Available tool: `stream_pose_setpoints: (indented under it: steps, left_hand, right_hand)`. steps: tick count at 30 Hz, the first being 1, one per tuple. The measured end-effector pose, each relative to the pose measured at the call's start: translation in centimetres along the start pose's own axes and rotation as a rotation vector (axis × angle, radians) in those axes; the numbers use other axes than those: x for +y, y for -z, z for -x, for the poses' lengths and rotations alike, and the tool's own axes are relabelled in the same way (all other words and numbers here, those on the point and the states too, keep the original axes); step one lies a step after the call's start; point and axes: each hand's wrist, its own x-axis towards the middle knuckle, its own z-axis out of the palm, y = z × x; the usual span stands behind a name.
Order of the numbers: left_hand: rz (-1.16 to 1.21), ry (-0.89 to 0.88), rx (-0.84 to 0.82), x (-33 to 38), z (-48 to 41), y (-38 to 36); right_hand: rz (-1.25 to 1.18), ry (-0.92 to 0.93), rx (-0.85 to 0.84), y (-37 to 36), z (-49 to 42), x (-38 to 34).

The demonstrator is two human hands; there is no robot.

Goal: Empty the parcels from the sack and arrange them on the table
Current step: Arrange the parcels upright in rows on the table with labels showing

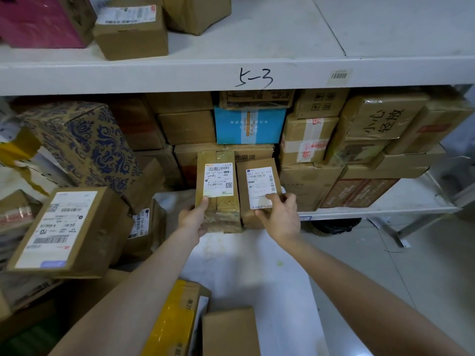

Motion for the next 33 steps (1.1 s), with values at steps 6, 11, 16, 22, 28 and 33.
stream_pose_setpoints:
  steps: [6, 11, 16, 22, 28, 33]
  left_hand:
    - [-0.305, -0.203, -0.018, -0.3, 2.1, 1.4]
    - [-0.771, -0.310, -0.025, -0.3, 4.6, 4.7]
    - [-1.134, -0.290, -0.030, -0.8, 7.7, 6.7]
    - [-1.325, -0.308, -0.022, -5.1, 11.9, 10.0]
    - [-1.329, -0.282, -0.026, -11.0, 13.7, 12.9]
    - [-1.326, -0.323, 0.108, -12.3, 14.6, 14.3]
  right_hand:
    - [0.106, 0.084, 0.059, 0.4, 1.1, -0.8]
    - [-0.110, 0.390, -0.065, 0.1, 4.0, -3.4]
    - [-0.044, 0.407, -0.116, -0.8, 7.1, -5.1]
    - [0.258, 0.275, -0.410, -1.7, 11.9, -6.5]
    - [0.387, 0.086, -0.523, -2.7, 16.7, -6.8]
    - [0.418, -0.033, -0.450, -3.6, 20.5, -7.2]
